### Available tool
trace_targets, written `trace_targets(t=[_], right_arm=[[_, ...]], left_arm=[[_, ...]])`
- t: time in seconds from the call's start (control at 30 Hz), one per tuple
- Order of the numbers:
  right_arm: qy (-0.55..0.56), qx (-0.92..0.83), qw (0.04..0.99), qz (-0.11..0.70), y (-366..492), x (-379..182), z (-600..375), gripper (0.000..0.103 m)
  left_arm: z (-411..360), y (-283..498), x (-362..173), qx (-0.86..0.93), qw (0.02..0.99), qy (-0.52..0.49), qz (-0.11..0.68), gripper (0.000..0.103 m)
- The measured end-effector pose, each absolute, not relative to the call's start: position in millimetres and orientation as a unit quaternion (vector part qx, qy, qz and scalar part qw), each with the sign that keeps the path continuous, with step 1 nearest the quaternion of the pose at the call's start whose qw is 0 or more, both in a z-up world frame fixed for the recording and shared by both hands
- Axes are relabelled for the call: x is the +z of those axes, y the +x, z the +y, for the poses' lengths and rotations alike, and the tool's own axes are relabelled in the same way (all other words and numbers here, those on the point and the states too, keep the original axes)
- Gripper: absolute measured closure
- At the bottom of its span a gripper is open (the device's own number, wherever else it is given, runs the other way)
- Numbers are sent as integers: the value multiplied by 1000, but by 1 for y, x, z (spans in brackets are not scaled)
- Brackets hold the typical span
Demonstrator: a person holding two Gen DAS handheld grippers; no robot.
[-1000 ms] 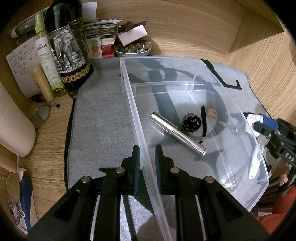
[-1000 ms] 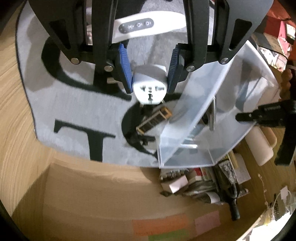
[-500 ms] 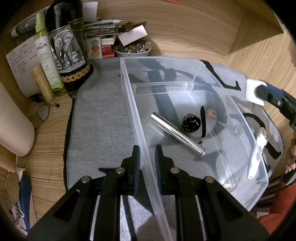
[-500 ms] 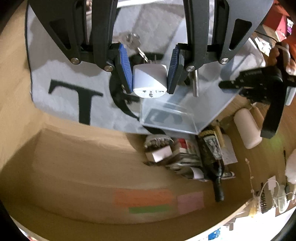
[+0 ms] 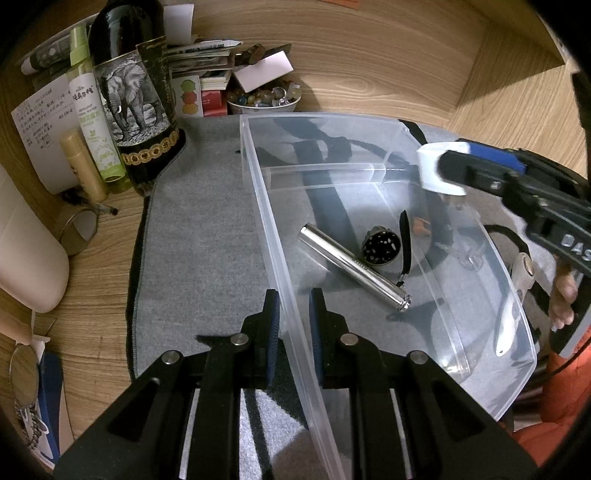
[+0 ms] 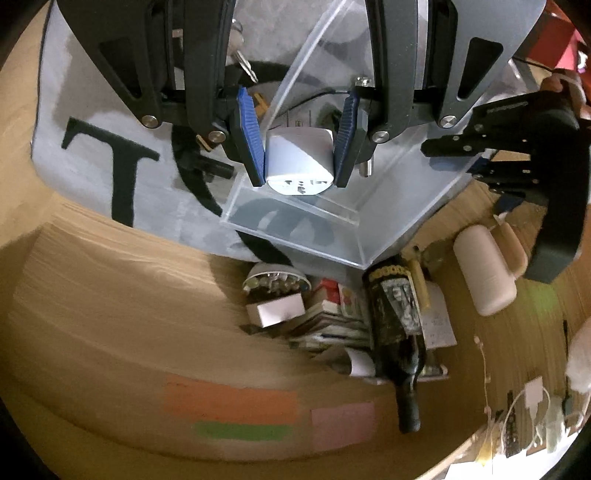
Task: Organize rigid objects
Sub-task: 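Carry the white plug adapter into the clear box and release it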
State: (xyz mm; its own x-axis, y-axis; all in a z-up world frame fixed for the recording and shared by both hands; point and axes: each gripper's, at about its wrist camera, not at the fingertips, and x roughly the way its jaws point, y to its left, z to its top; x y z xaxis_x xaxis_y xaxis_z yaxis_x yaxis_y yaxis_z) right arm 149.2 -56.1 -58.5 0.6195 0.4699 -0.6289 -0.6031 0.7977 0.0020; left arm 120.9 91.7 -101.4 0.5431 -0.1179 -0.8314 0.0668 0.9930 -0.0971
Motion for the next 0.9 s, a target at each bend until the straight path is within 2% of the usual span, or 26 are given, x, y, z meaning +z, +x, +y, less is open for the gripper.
trace_targets(t=[0.5,0.9], right_arm=[[-168,305,863,366,172,-86,-21,69],[-171,311,852,386,174,-94,-16,69]], left_arm=[[93,121,-102,-54,879,-29,473,87],[93,121,-102,-54,880,-31,471,87]])
